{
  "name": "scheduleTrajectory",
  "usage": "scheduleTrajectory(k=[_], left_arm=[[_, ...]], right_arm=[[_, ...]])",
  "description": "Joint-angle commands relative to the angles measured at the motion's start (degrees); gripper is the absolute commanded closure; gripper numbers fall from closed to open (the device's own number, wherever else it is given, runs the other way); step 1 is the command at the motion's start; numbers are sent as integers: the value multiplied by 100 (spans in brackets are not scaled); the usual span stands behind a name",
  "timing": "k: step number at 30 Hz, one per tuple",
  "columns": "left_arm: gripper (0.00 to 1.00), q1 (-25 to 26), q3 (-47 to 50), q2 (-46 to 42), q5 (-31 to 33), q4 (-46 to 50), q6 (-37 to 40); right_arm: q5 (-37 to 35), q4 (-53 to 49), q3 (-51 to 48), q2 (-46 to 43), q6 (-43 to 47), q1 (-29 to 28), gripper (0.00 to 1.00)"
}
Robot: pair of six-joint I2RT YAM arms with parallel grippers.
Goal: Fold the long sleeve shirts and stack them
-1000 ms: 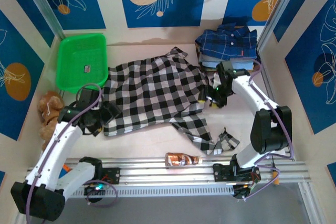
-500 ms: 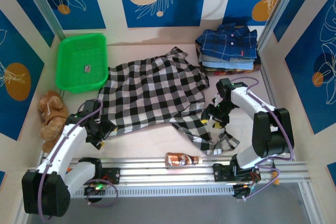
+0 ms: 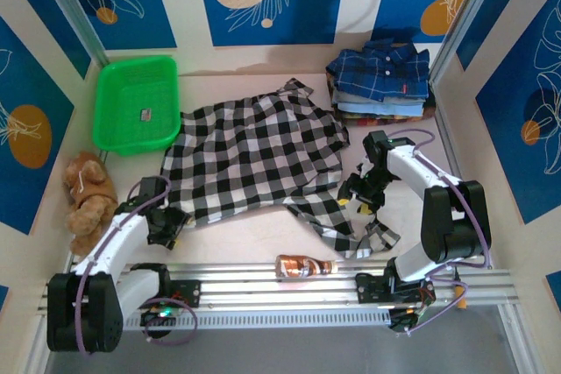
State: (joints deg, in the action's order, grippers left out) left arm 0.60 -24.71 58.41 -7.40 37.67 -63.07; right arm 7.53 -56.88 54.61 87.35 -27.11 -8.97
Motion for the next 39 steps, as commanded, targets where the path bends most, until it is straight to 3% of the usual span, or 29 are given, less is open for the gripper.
scheduleTrajectory(k=[1, 16, 30, 39], left_arm=[[47, -68, 224, 184, -127, -917, -175], [76, -83, 59, 581, -46, -1163, 53], [90, -78, -256, 676, -121, -964, 331], [92, -79, -350, 561, -174, -864, 438]], right_arm=[[48, -65, -55, 148, -125, 19, 42], [-35, -147, -297, 346, -521, -393, 46], [-352, 25, -657, 401, -936, -553, 50], [-391, 407, -733, 805, -1067, -583, 63]])
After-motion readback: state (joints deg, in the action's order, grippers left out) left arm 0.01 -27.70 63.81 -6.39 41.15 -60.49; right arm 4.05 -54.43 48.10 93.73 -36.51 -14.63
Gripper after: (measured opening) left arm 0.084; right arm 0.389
